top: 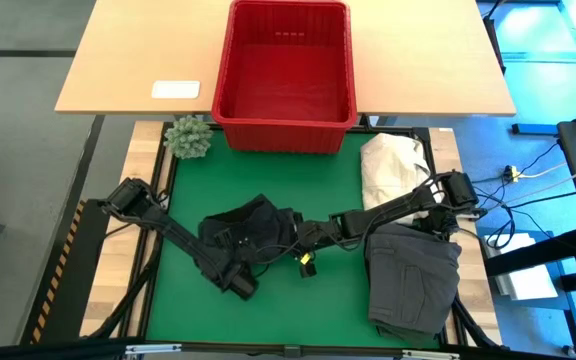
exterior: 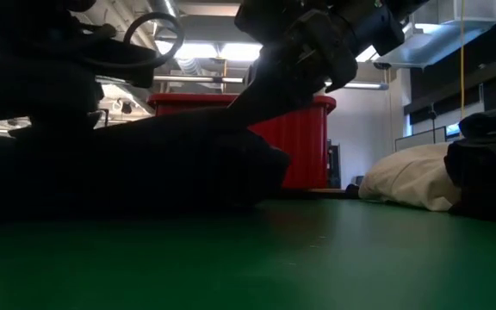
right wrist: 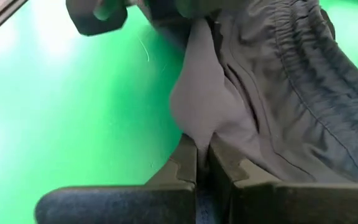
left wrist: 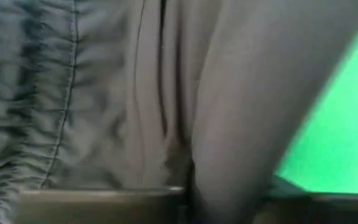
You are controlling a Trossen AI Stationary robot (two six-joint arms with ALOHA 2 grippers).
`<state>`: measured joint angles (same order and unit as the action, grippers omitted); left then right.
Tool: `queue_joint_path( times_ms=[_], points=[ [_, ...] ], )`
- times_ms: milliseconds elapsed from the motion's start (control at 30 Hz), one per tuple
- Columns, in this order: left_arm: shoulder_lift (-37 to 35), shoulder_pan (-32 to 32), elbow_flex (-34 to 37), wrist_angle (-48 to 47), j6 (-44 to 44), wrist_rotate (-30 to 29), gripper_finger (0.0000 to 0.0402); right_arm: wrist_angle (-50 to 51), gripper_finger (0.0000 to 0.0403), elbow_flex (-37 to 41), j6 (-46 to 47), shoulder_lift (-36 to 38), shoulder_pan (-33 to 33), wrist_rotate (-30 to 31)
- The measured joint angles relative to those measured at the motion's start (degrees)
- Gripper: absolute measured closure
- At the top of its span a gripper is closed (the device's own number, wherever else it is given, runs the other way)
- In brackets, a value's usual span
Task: Fold laundry
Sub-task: Put the gray folded shorts into the red bin
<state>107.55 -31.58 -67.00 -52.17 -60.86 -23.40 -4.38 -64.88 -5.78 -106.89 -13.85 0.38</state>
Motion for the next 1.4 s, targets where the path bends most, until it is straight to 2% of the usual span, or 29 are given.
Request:
queue_joint_path(
  times_ms=[67, 200, 467, 700, 967, 1200, 1400],
  points=[
    [0.0, -0.4, 0.0, -0.1, 1.1, -0.1, 0.0376, 0.4, 0.0394, 0.0, 0.0, 0.0, 0.0, 0.0],
    [0.0, -0.6, 0.0, -0.6, 2.8, 0.2, 0.0380, 0.6, 0.0378, 0.0, 0.0, 0.0, -0.1, 1.1],
    [0.0, -0.7, -1.8, -3.2, 4.4, 1.9, 0.0380, 1.0, 0.0260, -0.1, -3.7, 0.0, -0.9, 1.6],
    [0.0, -0.7, -4.0, -6.8, 4.5, 0.1, 0.0380, 0.9, 0.0152, -3.5, -5.6, 0.0, -4.1, 6.9],
    [0.0, -0.7, -4.4, -6.9, 5.0, -0.5, 0.0380, -3.5, 0.0069, -3.9, -6.1, -3.8, -5.0, 10.4],
    [-0.3, -0.7, -4.4, -6.7, 5.0, -0.3, 0.0380, -5.3, 0.0037, -3.9, -6.5, -8.8, -4.8, 17.7],
    [-2.7, -0.9, -4.4, -6.2, 5.0, -0.8, 0.0380, -4.1, 0.0056, -5.7, -6.6, -11.6, -4.8, 24.0]
  ],
)
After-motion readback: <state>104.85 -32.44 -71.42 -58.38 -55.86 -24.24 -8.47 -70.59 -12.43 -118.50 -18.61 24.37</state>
